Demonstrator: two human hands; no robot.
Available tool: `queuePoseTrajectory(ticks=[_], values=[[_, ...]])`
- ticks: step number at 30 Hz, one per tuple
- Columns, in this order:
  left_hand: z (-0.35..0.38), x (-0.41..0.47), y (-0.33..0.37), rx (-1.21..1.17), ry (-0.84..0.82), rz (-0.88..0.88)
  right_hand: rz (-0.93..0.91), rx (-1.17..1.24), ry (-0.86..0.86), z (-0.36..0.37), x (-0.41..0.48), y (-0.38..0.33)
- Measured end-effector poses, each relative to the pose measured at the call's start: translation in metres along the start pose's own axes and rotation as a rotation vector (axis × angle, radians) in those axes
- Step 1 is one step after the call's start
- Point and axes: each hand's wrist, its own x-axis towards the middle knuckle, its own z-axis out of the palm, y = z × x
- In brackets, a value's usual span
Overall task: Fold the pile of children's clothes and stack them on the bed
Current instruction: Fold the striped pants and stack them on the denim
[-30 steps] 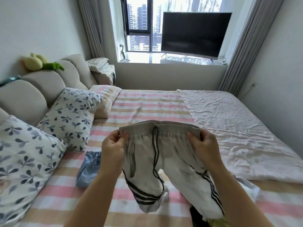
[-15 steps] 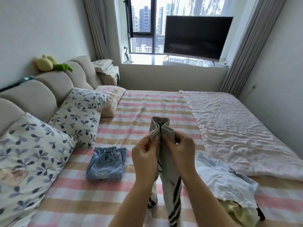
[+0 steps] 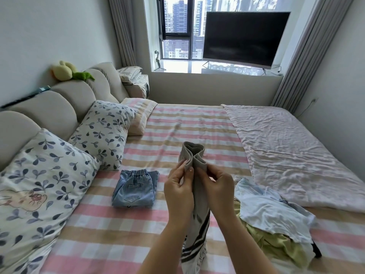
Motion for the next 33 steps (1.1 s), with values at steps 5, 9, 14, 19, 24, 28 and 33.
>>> queuePoseTrajectory(ticks=[5, 9, 14, 19, 24, 28, 33], values=[[0.003, -0.016, 0.002, -0.101, -0.046, -0.062, -0.011, 0.031, -0.098, 0.004, -0.009, 0.006], [-0.007, -0.017, 0.005, -0.208, -0.159, -0.124, -0.014, 0.041, -0.048, -0.001, -0.012, 0.013], [-0.033, 0.031, 0.033, 0.207, 0.04, 0.065, -0.044, 0.002, -0.08, -0.014, -0.008, 0.014], [-0.045, 0.085, 0.063, 0.514, -0.52, -0.245, -0.08, 0.033, -0.146, -0.021, -0.004, 0.015], [-0.044, 0.097, 0.074, 0.735, -0.863, -0.339, -0.069, 0.064, -0.168, -0.026, -0.003, 0.021], [-0.052, 0.101, 0.069, 0.609, -0.887, -0.298, -0.011, 0.136, -0.171, -0.036, 0.004, 0.027], [-0.067, 0.09, 0.04, 0.257, -0.992, -0.287, 0.021, 0.214, -0.161, -0.039, 0.011, 0.031]])
